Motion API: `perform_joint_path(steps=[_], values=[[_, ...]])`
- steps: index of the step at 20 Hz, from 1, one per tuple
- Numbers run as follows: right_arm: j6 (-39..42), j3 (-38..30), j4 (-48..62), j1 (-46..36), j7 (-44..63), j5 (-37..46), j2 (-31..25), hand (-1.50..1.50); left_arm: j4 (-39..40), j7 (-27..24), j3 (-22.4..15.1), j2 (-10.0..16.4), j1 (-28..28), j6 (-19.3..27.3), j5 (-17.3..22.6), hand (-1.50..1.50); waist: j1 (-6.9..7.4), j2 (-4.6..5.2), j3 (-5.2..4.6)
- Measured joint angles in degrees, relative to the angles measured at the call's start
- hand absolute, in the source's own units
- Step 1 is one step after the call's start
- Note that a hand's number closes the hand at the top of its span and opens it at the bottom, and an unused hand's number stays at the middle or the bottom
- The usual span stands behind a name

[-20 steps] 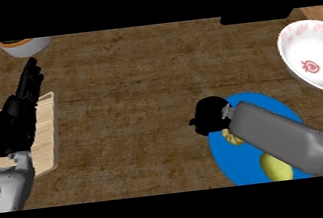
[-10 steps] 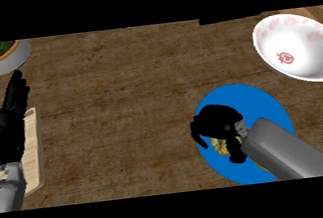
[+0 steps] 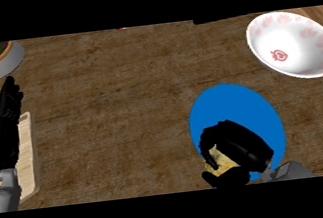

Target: Pick the squash from the plate and place it in the bowl

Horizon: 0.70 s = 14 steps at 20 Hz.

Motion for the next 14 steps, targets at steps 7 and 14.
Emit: perform_joint_path(steps=[7, 14], values=[[-3.87, -11.42, -22.87, 12.33, 9.69, -5.56, -3.62, 1.50, -1.07, -0.09, -1.31, -0.70, -0.56, -0.93, -0.10, 0.00, 2.42, 0.79, -0.01], [-3.80, -26.04, -31.51, 16.98, 14.93, -13.77, -5.42, 1.50, -0.23, 0.51, -3.24, -2.50, -3.82, -1.52, -1.83, 0.00, 5.71, 1.59, 0.06]])
